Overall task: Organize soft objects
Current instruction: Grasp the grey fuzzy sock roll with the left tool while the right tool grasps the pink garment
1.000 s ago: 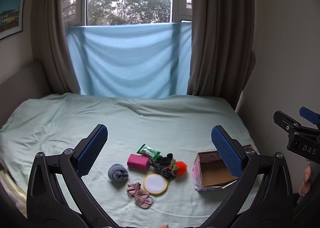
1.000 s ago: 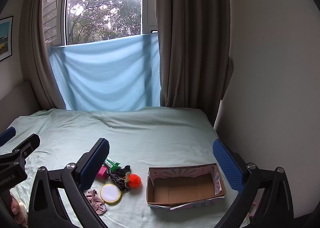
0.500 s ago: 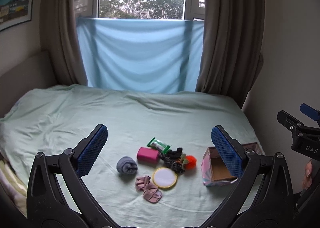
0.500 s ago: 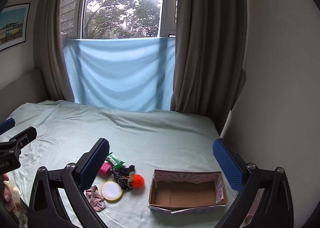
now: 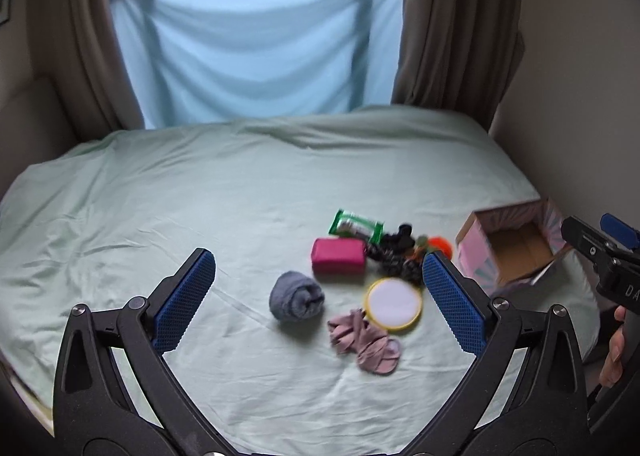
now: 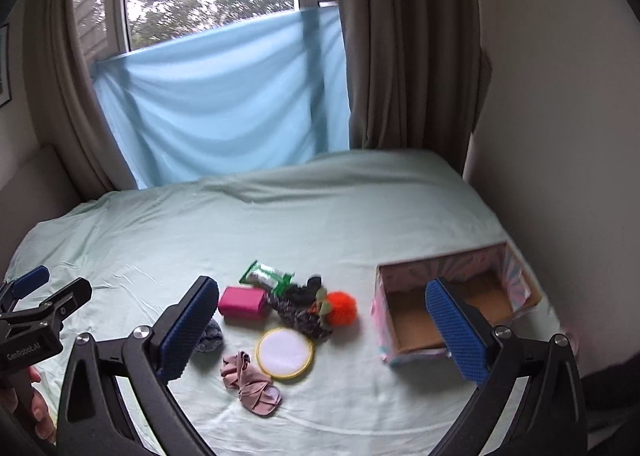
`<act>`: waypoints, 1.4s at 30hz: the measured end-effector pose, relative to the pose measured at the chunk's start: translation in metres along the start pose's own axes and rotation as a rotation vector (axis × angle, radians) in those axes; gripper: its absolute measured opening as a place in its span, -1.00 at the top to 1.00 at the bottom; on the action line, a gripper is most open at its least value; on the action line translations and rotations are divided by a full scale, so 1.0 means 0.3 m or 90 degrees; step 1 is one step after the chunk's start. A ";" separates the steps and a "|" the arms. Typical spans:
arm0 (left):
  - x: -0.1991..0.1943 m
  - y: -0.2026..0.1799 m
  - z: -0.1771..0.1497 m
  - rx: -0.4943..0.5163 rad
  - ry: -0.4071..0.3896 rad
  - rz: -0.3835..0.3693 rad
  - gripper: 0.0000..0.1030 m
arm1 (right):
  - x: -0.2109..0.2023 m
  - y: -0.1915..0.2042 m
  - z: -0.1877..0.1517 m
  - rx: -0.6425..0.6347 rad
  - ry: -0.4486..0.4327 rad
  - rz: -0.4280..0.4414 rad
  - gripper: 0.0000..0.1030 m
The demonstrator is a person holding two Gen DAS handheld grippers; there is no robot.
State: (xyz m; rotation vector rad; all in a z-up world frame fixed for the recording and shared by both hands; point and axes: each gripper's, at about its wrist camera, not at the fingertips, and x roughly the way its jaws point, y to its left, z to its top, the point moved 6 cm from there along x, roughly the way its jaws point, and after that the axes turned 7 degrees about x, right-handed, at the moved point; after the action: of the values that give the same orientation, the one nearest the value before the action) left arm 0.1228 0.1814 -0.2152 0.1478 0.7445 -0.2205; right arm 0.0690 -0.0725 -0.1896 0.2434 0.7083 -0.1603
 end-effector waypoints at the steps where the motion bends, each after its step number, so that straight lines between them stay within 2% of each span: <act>1: 0.036 0.011 -0.015 0.005 0.005 -0.006 -0.99 | 0.038 0.018 -0.049 0.012 0.010 -0.007 -1.00; 9: 0.413 0.094 -0.194 0.062 0.059 -0.065 -0.99 | 0.290 0.124 -0.356 0.078 0.078 -0.045 -1.00; 16: 0.724 0.083 -0.332 0.098 0.089 -0.101 -0.99 | 0.558 0.185 -0.620 0.133 0.102 -0.066 -0.99; 18: 0.794 0.069 -0.371 0.107 0.097 -0.111 -0.95 | 0.612 0.196 -0.674 0.136 0.115 -0.070 -0.99; 20: 0.857 0.055 -0.410 0.110 0.106 -0.123 -0.82 | 0.680 0.211 -0.738 0.134 0.131 -0.072 -0.99; 22: 0.903 0.046 -0.440 0.106 0.114 -0.129 -0.81 | 0.732 0.223 -0.784 0.124 0.142 -0.076 -0.99; 27: 0.997 0.036 -0.508 0.103 0.131 -0.130 -0.81 | 0.833 0.240 -0.851 0.105 0.166 -0.077 -0.66; 30: 1.037 0.036 -0.535 0.105 0.142 -0.126 -0.64 | 0.843 0.246 -0.848 0.083 0.149 -0.096 -0.57; 31: 1.049 0.036 -0.541 0.103 0.147 -0.130 -0.55 | 0.848 0.253 -0.844 0.076 0.145 -0.094 -0.44; 33: 1.064 0.032 -0.547 0.100 0.151 -0.138 -0.49 | 0.857 0.264 -0.836 0.065 0.139 -0.090 -0.29; 35: 1.063 0.023 -0.543 0.112 0.150 -0.134 -0.41 | 0.863 0.276 -0.828 0.059 0.138 -0.079 -0.05; 39: 1.048 0.019 -0.534 0.118 0.149 -0.132 -0.28 | 0.869 0.293 -0.812 0.051 0.138 -0.062 0.24; 40: 1.043 0.019 -0.532 0.118 0.150 -0.132 -0.26 | 0.868 0.296 -0.807 0.049 0.140 -0.054 0.37; 42: 1.029 0.019 -0.526 0.120 0.150 -0.130 -0.23 | 0.867 0.296 -0.796 0.049 0.142 -0.045 0.46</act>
State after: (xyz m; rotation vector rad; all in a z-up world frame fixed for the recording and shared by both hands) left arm 0.2413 0.1751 -0.5411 0.2801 0.9745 -0.4733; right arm 0.1354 0.0618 -0.5215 0.3138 0.9345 -0.2306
